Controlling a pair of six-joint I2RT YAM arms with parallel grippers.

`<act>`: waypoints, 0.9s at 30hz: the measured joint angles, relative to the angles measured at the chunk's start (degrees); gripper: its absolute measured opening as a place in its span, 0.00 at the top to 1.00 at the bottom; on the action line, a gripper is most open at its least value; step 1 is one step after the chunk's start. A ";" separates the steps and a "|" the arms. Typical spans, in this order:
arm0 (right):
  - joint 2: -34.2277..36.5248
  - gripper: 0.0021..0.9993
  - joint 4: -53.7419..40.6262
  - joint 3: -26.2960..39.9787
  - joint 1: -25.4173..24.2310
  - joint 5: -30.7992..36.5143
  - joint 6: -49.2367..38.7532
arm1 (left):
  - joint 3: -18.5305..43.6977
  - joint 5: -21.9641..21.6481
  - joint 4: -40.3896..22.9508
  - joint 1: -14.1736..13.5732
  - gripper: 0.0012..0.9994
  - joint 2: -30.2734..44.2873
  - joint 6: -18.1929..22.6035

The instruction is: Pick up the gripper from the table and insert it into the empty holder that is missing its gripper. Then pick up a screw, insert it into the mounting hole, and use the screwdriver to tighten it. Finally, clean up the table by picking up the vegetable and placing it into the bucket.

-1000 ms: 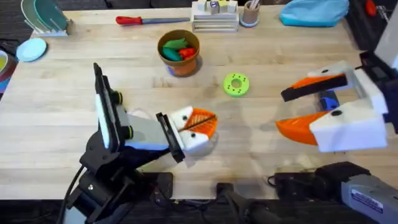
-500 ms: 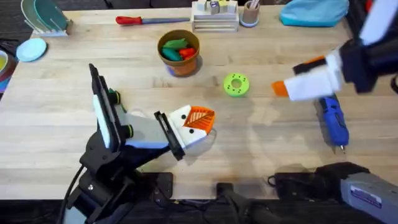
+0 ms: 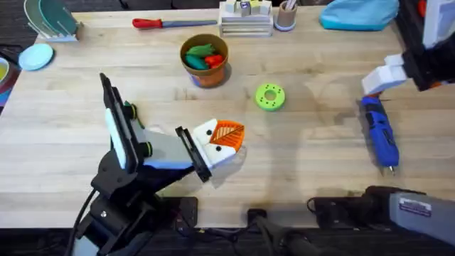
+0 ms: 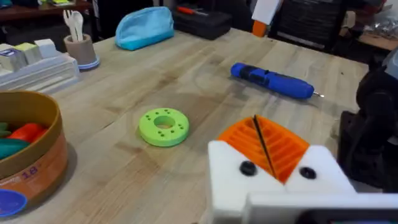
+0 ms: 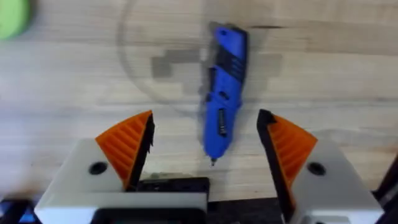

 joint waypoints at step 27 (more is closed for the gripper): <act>18.97 0.01 13.81 -12.88 -16.40 -4.80 -12.84 | 0.00 -0.20 -0.02 0.00 0.99 0.00 0.00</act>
